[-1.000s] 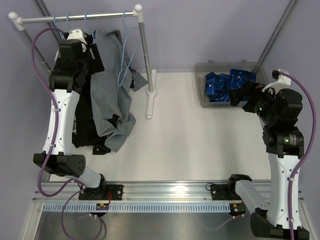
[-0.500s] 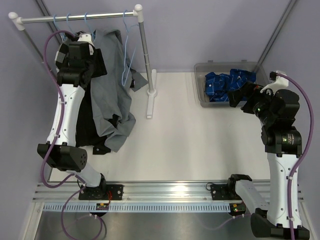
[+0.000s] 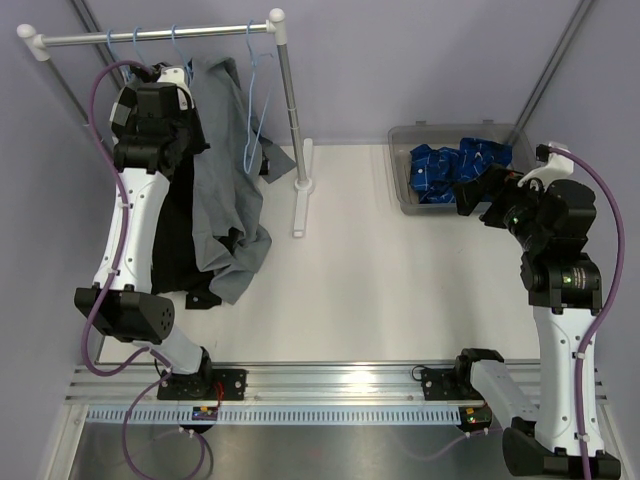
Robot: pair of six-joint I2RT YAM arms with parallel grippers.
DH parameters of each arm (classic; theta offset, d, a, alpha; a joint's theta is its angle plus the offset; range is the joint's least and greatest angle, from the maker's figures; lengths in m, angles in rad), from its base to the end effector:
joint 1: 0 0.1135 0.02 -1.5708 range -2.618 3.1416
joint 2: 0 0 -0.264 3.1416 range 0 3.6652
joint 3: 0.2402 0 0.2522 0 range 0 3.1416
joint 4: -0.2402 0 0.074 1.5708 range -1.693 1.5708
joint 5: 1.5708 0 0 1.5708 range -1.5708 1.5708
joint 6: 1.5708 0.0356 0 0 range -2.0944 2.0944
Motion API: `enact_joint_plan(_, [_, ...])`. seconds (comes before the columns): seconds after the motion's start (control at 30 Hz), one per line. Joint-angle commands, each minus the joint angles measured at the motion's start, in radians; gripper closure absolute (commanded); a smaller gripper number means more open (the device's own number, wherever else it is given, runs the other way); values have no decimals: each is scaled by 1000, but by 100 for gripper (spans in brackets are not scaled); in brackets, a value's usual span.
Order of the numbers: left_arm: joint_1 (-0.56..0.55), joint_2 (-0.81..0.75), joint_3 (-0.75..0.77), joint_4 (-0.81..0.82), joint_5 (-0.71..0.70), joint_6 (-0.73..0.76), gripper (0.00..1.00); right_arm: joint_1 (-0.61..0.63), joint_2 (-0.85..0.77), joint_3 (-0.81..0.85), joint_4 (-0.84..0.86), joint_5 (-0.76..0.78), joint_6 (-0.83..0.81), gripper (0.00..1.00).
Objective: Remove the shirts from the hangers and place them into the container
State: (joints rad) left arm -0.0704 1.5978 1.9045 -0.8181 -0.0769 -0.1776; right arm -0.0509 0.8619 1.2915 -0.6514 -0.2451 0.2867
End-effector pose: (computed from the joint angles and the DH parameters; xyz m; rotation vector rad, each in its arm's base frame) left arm 0.3374 -0.0211 0.4550 -0.1583 2.0753 -0.0713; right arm 0.1520 0.0009 0.4466 0.1272 1.7980 0.3881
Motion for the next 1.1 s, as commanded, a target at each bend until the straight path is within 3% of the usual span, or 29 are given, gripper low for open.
enact_joint_plan(0.0, [3, -45, 60, 36, 31, 20, 100, 14, -14, -6, 36, 7, -18, 0])
enact_joint_plan(0.2, [3, -100, 169, 34, 38, 23, 100, 25, -12, -8, 39, 7, -23, 1])
enact_joint_plan(0.4, [3, -156, 166, 36, 52, 32, 100, 39, -6, -14, 42, 13, -27, 1])
enact_joint_plan(0.5, [3, -212, 85, 34, 55, 7, 100, 45, -6, -15, 42, 17, -29, 0])
enact_joint_plan(0.67, [3, -370, -181, 34, 71, -26, 100, 45, -4, -31, 49, 27, -31, 0])
enact_joint_plan(0.87, [1, -568, -467, 33, 176, -63, 100, 95, 6, -44, 56, 41, -34, 0])
enact_joint_plan(1.07, [-11, -740, -637, -16, 255, -22, 100, 106, 40, -24, 58, 49, -41, 1])
